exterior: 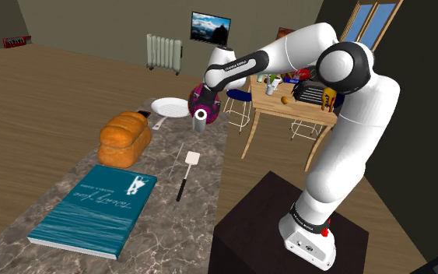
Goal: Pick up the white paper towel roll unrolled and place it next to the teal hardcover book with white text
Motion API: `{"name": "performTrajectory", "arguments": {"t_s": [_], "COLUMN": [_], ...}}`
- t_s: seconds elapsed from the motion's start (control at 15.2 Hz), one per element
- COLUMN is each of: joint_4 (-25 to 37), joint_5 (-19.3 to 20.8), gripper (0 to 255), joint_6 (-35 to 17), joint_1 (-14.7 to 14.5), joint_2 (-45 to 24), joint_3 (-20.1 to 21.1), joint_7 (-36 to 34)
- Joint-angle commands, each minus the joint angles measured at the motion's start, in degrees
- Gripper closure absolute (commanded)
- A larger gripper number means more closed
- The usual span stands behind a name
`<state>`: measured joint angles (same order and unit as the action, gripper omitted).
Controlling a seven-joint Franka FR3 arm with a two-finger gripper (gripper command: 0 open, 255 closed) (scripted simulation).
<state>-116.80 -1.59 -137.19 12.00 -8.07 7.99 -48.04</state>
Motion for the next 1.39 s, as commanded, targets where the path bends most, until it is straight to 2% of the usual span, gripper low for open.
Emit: {"name": "performTrajectory", "arguments": {"t_s": [0.0, 0.46, 0.53, 1.12, 1.32], "joint_4": [0.0, 0.0, 0.0, 0.0, 1.0], "joint_5": [0.2, 0.2, 0.2, 0.2, 0.0], "gripper": [0, 0, 255, 255, 255], "joint_6": [-1.0, -1.0, -1.0, -1.0, 1.1], "joint_1": [-0.1, -0.1, -0.1, -0.1, 0.0], "joint_2": [-0.9, -0.9, -0.9, -1.0, 0.1], "joint_3": [0.0, 0.0, 0.0, 0.0, 0.0], "joint_7": [-0.1, -0.1, -0.1, -0.1, -0.1]}}
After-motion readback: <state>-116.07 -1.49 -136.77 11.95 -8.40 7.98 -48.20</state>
